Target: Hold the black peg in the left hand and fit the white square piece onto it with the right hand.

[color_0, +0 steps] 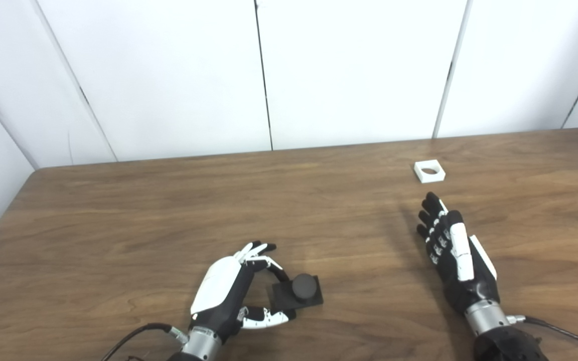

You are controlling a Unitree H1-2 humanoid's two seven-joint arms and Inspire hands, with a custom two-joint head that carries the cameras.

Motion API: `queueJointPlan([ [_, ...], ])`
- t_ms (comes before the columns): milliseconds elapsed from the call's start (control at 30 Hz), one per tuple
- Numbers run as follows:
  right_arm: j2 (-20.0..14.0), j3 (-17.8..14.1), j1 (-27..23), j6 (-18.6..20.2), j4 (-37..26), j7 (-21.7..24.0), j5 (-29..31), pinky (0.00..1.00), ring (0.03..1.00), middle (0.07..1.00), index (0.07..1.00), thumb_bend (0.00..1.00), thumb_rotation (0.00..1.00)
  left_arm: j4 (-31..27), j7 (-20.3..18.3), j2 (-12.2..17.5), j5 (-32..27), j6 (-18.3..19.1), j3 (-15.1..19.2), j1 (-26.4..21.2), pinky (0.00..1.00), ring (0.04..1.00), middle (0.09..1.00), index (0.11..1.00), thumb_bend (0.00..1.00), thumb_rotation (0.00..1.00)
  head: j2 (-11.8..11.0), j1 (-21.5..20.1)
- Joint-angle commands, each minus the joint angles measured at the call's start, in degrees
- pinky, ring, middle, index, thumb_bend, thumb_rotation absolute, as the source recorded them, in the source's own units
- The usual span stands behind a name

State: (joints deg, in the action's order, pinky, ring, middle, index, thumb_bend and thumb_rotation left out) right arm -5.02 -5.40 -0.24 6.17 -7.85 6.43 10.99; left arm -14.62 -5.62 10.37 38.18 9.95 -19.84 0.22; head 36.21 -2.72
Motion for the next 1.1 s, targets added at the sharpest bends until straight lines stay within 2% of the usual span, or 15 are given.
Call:
queueJointPlan([
  [0, -0.1, -0.3, 0.4, 0.1, -0.9, -0.1, 0.7, 1.00, 1.000, 1.000, 0.990, 0.60, 1.00, -1.6, -0.2, 0.3, 0.5, -0.8, 0.5, -0.5, 0.94, 0.965, 0.897, 0.494, 0.50, 0.09, 0.3, -0.2],
  [267, 1.1, -2.3, -2.2, -0.5, -0.8, -1.6, 2.6, 0.99, 1.000, 0.984, 0.960, 0.57, 0.98, -1.1, 0.5, -0.3, 0.3, -1.2, 1.3, -0.5, 0.93, 0.962, 0.896, 0.493, 0.50, 0.09, 0.5, -0.3],
  [333, 1.6, -2.8, -3.4, -1.5, -0.4, -2.6, 2.1, 0.96, 0.988, 0.971, 0.942, 0.55, 0.89, -1.1, 0.5, -0.5, 0.3, -1.2, 1.3, -0.5, 0.93, 0.963, 0.896, 0.493, 0.50, 0.09, 0.7, -0.2],
  [433, 0.9, -2.9, -6.6, -4.7, 1.2, -5.7, -3.2, 0.91, 0.949, 0.947, 0.919, 0.55, 0.68, -0.9, 0.5, -0.4, 0.7, -1.3, 1.3, -0.5, 0.93, 0.963, 0.895, 0.493, 0.50, 0.09, 0.8, -0.5],
  [467, -0.4, -2.2, -8.1, -5.2, 1.7, -8.0, -8.9, 0.86, 0.912, 0.916, 0.885, 0.61, 0.55, -0.8, 0.6, -0.4, 0.7, -1.4, 1.3, -0.6, 0.93, 0.962, 0.894, 0.493, 0.50, 0.09, 0.8, -0.5],
  [567, -4.2, -1.4, -12.6, -6.5, 3.9, -11.8, -18.9, 0.83, 0.863, 0.863, 0.815, 0.66, 0.36, -0.5, 0.9, -0.4, 0.9, -1.7, 1.4, -0.7, 0.95, 0.963, 0.891, 0.493, 0.50, 0.09, 0.8, -0.5],
  [633, -6.8, -0.9, -15.1, -5.4, 5.3, -12.5, -22.6, 0.81, 0.856, 0.853, 0.784, 0.70, 0.28, -0.6, 0.8, -0.4, 0.9, -1.6, 1.4, -0.7, 0.95, 0.964, 0.892, 0.493, 0.50, 0.09, 0.8, -0.5],
  [700, -9.5, -0.1, -17.4, -3.5, 6.6, -12.8, -26.5, 0.80, 0.859, 0.860, 0.767, 0.75, 0.25, -0.8, 0.6, -0.6, 1.0, -1.2, 1.3, -0.7, 0.95, 0.968, 0.895, 0.494, 0.50, 0.09, 1.0, -0.6],
  [800, -13.6, 1.7, -20.0, 0.2, 7.8, -11.9, -32.2, 0.80, 0.872, 0.871, 0.744, 0.79, 0.26, -1.0, 0.5, -0.8, 1.1, -1.0, 1.2, -0.7, 0.95, 0.969, 0.896, 0.494, 0.50, 0.09, 1.1, -0.8],
  [933, -17.7, 3.2, -22.8, 3.2, 10.4, -9.4, -34.3, 0.86, 0.903, 0.895, 0.723, 0.83, 0.27, -0.6, 0.7, -0.9, 1.2, -1.3, 1.2, -0.6, 0.95, 0.968, 0.894, 0.493, 0.50, 0.09, 1.2, -0.7],
  [967, -18.4, 3.4, -23.4, 3.7, 11.0, -8.8, -34.4, 0.87, 0.913, 0.898, 0.701, 0.87, 0.25, -0.5, 0.8, -1.0, 1.2, -1.4, 1.1, -0.6, 0.95, 0.966, 0.893, 0.493, 0.50, 0.09, 1.3, -0.7],
  [1067, -20.7, 4.2, -25.3, 3.8, 13.7, -6.9, -34.8, 0.88, 0.922, 0.904, 0.691, 0.89, 0.23, -0.7, 0.5, -0.9, 1.3, -1.0, 1.1, -0.6, 0.95, 0.967, 0.894, 0.493, 0.50, 0.09, 1.3, -0.7],
])
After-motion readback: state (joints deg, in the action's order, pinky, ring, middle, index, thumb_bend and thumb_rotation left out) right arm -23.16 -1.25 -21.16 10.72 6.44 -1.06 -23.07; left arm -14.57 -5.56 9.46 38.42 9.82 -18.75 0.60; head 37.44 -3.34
